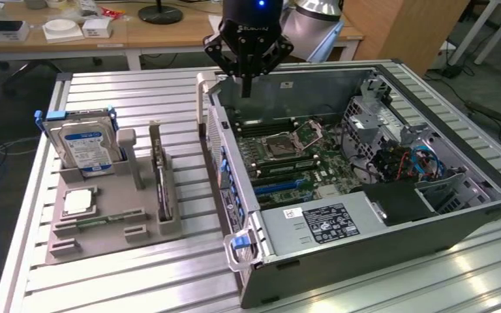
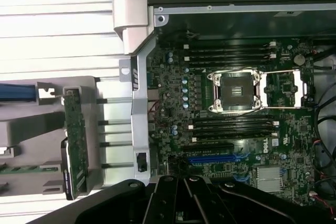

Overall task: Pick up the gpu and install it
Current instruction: 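Reach for the gpu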

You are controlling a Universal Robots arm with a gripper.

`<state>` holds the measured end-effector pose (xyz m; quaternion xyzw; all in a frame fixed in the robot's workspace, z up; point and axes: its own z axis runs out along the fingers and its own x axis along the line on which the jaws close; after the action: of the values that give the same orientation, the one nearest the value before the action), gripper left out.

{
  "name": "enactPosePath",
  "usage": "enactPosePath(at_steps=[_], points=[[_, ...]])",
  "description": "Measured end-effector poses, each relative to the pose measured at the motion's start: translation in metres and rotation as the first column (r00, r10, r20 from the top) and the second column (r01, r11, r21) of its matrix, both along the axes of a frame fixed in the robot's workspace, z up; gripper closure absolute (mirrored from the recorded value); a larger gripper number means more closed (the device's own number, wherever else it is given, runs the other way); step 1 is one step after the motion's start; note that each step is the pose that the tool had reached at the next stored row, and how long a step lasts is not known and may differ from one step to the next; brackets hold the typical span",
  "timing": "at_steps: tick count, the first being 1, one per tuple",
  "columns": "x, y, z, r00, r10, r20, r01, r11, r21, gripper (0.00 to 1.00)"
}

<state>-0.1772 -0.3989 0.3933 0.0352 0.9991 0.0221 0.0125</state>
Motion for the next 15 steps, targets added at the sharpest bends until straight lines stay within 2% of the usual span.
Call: enactPosePath(at_steps=[15], points=[[-0.023,-0.0001,0.0,1.0,0.0,0.0,0.0,1.0,-0.0001,0.9]])
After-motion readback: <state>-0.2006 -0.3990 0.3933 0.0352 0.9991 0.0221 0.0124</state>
